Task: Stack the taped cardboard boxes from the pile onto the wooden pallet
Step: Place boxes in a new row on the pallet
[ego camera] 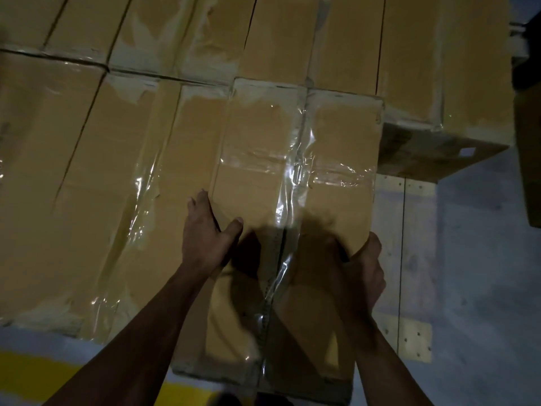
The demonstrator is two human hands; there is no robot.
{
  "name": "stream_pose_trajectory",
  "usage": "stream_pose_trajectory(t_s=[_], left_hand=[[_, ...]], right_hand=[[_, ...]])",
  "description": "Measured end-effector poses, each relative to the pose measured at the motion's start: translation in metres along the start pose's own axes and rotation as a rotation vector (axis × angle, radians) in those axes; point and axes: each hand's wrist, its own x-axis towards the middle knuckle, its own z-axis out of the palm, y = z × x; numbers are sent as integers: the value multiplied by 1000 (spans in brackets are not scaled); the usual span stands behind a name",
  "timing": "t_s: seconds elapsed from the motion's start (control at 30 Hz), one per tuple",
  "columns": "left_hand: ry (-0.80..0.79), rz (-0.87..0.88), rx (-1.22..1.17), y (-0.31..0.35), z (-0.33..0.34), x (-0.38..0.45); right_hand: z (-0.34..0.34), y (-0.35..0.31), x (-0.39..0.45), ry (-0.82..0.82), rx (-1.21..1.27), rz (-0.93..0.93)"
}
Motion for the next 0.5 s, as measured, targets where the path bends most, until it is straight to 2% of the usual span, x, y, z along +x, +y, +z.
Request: stream_pose_trajectory(t_s=[0.2,0.4,0.5], left_hand=[[-22,57,386,-10,20,13],[-72,45,462,-12,21,16],[-124,37,494,-9,17,17]], right_hand=[[23,1,30,-94,-95,23],[26,6,46,-185,-149,81],[27,8,43,-152,-169,39]])
